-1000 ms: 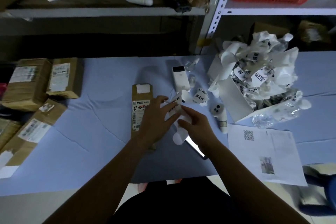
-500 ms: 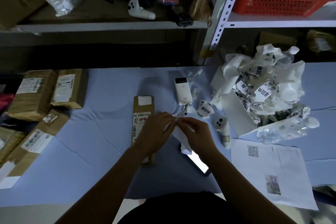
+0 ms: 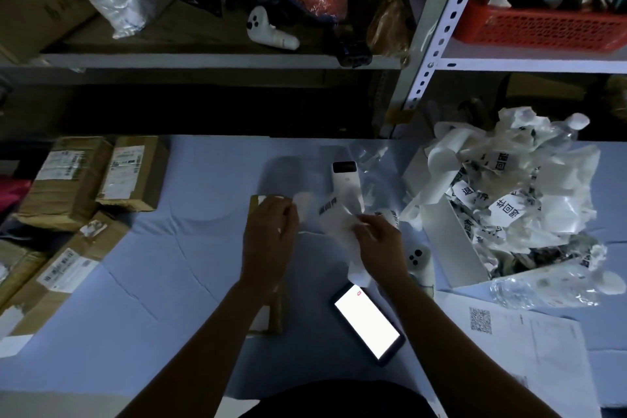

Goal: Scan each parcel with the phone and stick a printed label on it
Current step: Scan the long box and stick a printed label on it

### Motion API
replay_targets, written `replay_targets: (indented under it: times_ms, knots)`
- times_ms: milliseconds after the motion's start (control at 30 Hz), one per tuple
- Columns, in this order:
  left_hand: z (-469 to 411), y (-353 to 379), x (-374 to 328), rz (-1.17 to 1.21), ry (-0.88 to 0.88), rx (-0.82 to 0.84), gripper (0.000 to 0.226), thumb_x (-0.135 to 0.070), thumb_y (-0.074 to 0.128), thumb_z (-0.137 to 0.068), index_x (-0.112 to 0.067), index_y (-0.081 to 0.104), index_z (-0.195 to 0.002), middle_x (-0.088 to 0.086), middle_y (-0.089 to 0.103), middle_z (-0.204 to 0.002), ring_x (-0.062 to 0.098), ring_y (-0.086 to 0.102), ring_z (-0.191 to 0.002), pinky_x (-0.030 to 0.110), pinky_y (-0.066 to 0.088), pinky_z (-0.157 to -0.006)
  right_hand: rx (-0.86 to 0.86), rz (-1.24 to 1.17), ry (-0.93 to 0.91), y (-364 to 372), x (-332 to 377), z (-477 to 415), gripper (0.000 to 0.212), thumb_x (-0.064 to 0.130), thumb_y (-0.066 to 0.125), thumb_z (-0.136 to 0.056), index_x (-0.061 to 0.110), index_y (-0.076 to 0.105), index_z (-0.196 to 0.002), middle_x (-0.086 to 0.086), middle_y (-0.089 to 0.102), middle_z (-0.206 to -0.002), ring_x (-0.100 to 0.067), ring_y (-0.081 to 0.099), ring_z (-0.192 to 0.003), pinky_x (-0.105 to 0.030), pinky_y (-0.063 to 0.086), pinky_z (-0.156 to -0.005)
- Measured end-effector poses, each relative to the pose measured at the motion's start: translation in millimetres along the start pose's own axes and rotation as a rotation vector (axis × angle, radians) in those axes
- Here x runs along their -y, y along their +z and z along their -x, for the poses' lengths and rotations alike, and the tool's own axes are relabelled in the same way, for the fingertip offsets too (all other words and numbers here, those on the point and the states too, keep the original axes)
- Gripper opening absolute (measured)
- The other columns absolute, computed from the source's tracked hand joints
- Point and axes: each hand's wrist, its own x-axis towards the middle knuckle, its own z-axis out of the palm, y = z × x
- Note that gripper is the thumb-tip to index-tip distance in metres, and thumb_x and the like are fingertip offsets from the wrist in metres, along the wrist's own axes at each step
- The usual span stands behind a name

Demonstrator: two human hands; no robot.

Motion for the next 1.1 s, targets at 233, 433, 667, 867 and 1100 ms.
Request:
replay_targets:
  times_ms: [233, 433, 667, 867, 1100]
  knots:
    - [-3, -18, 15, -0.221, 0.119, -0.161, 0.019, -0.015, 0.068, -0.095, 0.0, 0.071, -0.105, 0.012, 0.068, -0.099, 0.025, 0.064, -0.091, 0.034, 0.052, -0.079, -0.177, 0.15, -0.044, 6, 14, 2, 0.037, 0.029, 0.078, -0.088, 0.013, 0.068, -0.119, -0.003, 0.073, -0.111, -0.02, 0.067, -0.103, -0.042, 0.055, -0.094]
    - [12, -33, 23, -0.412, 0.306, -0.239, 0.026, -0.02, 0.08, -0.084, 0.001, 0.073, -0.098, 0.016, 0.069, -0.095, 0.029, 0.064, -0.086, 0.031, 0.046, -0.074, 0.366, -0.536, 0.172, 31, 71, 38, 0.026, 0.029, 0.067, -0.097, 0.01, 0.069, -0.115, -0.013, 0.077, -0.1, -0.025, 0.074, -0.092, -0.034, 0.058, -0.083]
    - [34, -65, 33, -0.382, 0.445, -0.166, 0.042, -0.035, 0.082, -0.08, -0.002, 0.074, -0.105, 0.015, 0.069, -0.101, 0.029, 0.063, -0.09, 0.04, 0.053, -0.071, 0.315, -0.522, 0.104, 50, 90, 58, 0.042, -0.001, 0.074, -0.086, 0.008, 0.064, -0.126, -0.006, 0.079, -0.087, -0.015, 0.077, -0.086, -0.019, 0.058, -0.071]
    - [43, -97, 43, 0.331, -0.275, 0.171, 0.041, -0.054, 0.084, -0.07, -0.036, 0.068, -0.103, -0.013, 0.074, -0.096, 0.006, 0.07, -0.09, 0.011, 0.052, -0.068, 0.37, -0.548, 0.023, 61, 75, 78, 0.035, 0.003, 0.073, -0.089, 0.015, 0.064, -0.121, -0.005, 0.079, -0.093, -0.019, 0.076, -0.095, -0.02, 0.058, -0.074]
    - [57, -87, 68, 0.526, -0.687, 0.197, 0.006, -0.011, 0.079, -0.084, -0.008, 0.076, -0.089, -0.003, 0.076, -0.073, 0.002, 0.07, -0.061, 0.011, 0.049, -0.051, 0.306, -0.425, 0.119, 90, 43, 102, 0.027, 0.003, 0.078, -0.085, 0.012, 0.069, -0.109, -0.01, 0.078, -0.103, -0.022, 0.077, -0.095, -0.031, 0.061, -0.077]
